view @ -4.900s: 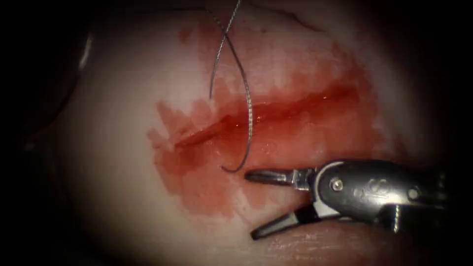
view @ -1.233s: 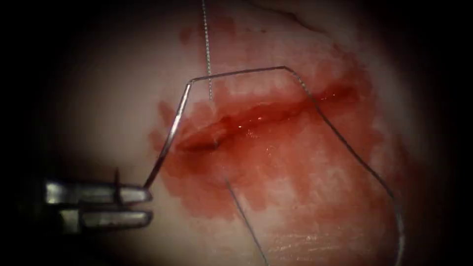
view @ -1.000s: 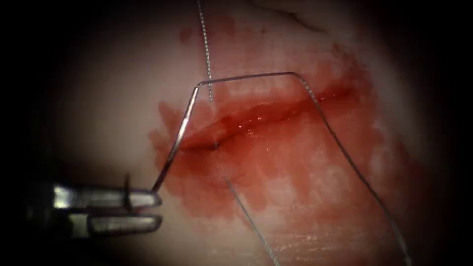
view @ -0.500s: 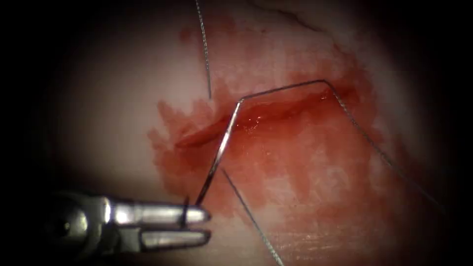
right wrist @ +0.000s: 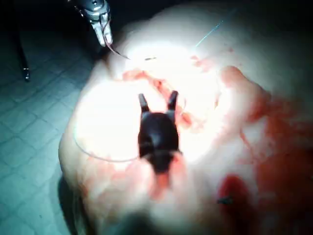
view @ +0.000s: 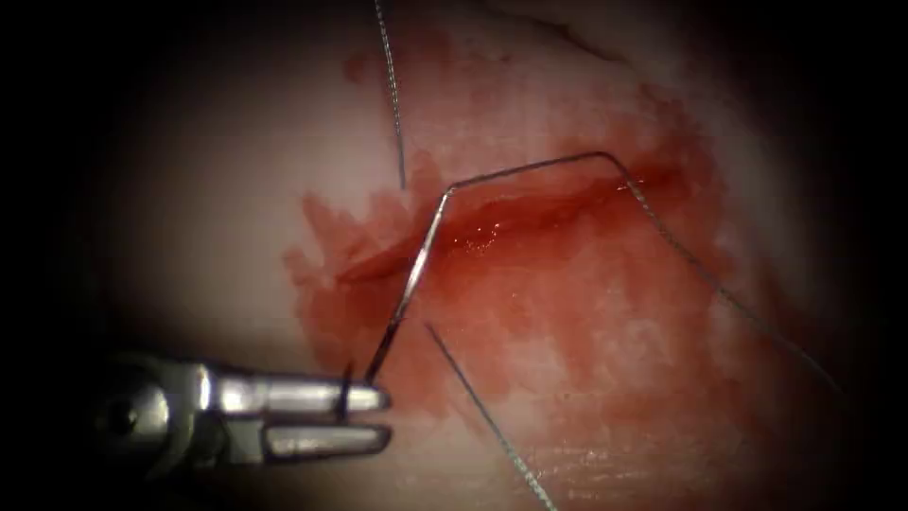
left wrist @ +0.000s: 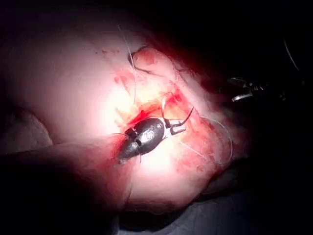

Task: Wound Closure

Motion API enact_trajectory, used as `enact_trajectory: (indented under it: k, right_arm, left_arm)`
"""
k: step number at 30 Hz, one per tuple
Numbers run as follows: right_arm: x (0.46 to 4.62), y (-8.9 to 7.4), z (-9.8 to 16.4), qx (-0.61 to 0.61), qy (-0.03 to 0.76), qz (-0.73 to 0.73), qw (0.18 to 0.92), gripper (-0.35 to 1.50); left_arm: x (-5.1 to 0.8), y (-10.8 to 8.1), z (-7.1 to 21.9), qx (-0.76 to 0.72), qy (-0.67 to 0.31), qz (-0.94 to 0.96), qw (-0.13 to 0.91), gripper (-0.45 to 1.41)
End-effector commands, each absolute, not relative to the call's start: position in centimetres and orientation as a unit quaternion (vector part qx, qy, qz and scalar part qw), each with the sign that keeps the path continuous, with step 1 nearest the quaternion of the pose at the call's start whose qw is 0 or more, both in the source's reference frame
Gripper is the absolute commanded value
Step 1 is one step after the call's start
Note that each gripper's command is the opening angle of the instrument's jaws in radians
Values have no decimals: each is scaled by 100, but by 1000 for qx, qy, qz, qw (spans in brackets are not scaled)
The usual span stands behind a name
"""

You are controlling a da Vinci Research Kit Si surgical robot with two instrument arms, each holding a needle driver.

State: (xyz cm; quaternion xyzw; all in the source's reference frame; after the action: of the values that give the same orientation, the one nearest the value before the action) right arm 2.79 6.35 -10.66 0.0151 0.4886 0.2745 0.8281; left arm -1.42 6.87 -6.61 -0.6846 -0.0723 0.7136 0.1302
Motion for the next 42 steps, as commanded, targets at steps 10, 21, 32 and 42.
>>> enact_trajectory:
  k: [10, 21, 32, 42]
  right_arm:
    - [373, 586, -1020, 97, 408, 339, 842, 115]
    - [433, 547, -958, 107, 278, 324, 898, 108]
    - [451, 539, -908, 107, 231, 328, 910, 54]
    - [427, 544, -921, 79, 227, 335, 911, -35]
  left_arm:
    - [-124, 700, -661, -679, -71, 717, 138, -35]
    - [-123, 699, -666, -679, -72, 717, 140, -35]
    - [-128, 696, -669, -677, -71, 719, 141, -35]
    - [-128, 696, -669, -678, -72, 718, 140, -35]
